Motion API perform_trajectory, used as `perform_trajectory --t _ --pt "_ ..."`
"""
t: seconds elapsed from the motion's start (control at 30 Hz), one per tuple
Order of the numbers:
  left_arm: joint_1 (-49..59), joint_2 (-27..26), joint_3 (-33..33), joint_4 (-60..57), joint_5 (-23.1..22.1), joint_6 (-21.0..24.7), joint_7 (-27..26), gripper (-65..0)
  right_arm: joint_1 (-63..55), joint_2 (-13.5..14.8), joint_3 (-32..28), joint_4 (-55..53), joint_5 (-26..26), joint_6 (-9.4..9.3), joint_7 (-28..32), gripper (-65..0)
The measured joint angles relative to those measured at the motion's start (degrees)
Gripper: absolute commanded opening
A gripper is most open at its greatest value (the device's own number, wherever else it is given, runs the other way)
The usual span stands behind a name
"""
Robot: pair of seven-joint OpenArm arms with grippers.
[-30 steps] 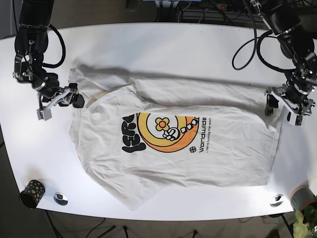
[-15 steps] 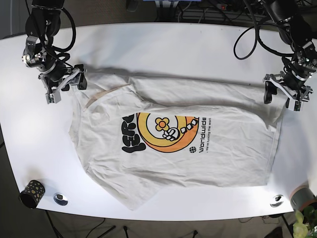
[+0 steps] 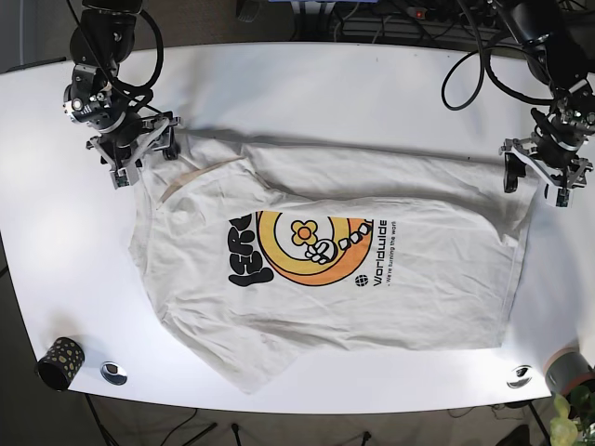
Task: Fold the T-shirt properly
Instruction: 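Hold the shoulders with both grippers and drag the shirt further, adjusting grip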
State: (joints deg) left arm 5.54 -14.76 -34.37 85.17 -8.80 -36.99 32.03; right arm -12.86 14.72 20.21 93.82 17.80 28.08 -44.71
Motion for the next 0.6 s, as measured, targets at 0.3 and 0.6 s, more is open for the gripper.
perform_trajectory --t 0.3,0.6 --pt "-2.4 -3.9 0.0 -9.0 0.3 4.0 -3.1 -17.6 1.6 -0.7 3.8 -4.6 0.4 2.47 1.2 -25.0" --pt "-6.4 -4.0 3.5 -15.6 0.2 4.0 -3.7 -21.4 1.7 -0.8 3.8 -4.7 0.4 3.06 1.4 -27.4"
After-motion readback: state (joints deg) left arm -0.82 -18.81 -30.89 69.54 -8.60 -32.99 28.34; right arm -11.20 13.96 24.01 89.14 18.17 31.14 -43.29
